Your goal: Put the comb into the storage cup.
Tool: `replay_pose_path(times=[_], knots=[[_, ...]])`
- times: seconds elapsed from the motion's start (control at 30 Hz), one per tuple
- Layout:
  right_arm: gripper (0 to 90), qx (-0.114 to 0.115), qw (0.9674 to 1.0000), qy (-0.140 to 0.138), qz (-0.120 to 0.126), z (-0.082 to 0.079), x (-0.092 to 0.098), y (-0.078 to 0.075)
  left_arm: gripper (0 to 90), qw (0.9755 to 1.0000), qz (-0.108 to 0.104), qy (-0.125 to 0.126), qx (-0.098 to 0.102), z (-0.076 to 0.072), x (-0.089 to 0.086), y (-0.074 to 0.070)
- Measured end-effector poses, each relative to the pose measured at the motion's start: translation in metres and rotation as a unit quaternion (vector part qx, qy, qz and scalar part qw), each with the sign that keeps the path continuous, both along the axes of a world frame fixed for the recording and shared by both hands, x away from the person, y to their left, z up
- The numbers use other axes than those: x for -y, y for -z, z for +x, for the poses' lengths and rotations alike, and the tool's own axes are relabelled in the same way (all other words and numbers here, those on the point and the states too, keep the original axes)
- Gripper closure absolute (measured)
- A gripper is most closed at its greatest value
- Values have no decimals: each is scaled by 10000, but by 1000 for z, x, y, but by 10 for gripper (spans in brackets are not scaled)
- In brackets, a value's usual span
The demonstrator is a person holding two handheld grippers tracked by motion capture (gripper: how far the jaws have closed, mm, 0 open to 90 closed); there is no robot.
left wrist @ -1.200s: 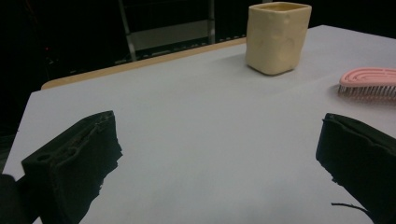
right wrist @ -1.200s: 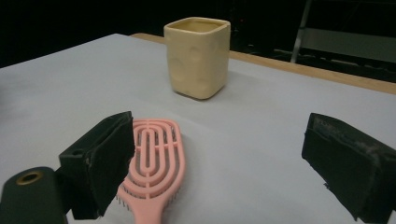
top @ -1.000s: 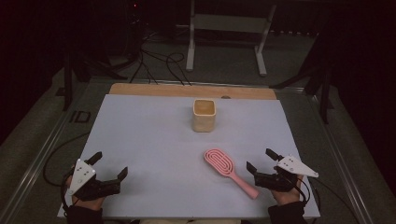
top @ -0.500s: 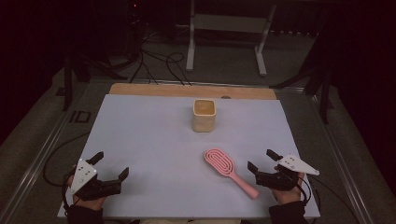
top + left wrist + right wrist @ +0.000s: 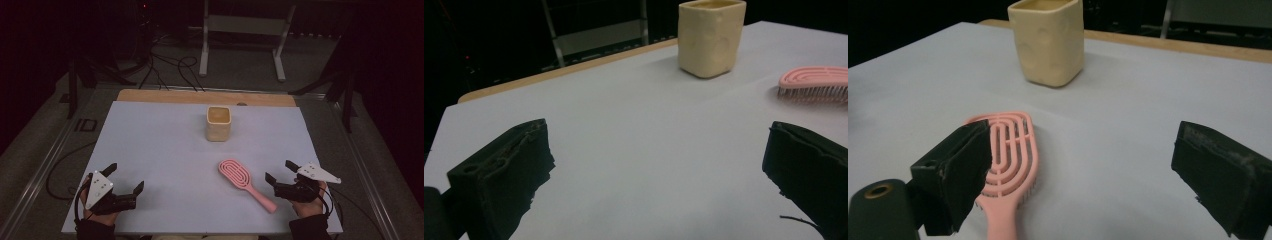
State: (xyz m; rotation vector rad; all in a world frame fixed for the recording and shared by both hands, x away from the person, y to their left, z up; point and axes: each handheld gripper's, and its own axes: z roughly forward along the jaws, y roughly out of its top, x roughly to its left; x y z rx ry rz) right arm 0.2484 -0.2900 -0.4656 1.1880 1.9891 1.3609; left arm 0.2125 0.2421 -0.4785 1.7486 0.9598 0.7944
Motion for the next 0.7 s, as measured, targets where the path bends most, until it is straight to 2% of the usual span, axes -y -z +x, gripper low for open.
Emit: replay_pose_path(times=[0.17,0.23,0.27,0.37,0.4,0.5,0.53,0.7], knots=[[91,-145,9998,-50,-132,5,-5,-3,0,9999,-51,-88,-8,1,-4,0],[91,-197,9997,-86,-143,8,-8,-7,0,9999,-68,-116,-9,1,-5,0],[91,-223,9994,-110,-228,10,-11,-14,0,9999,-55,-119,-4,1,-4,0],[91,-271,9990,-144,-336,13,-14,-20,0,9999,-22,-129,6,1,-3,0],[91,-322,9983,-193,-442,15,-17,-24,0,9999,-3,-120,7,1,-3,0],[91,-427,9976,-213,-506,18,-20,-26,0,9999,-7,-105,17,1,-1,0],[90,-526,9964,-232,-619,21,-23,-27,0,9999,-8,-114,24,2,-1,0],[90,-685,9939,-284,-815,25,-28,-32,0,9999,0,-121,29,2,-1,0]])
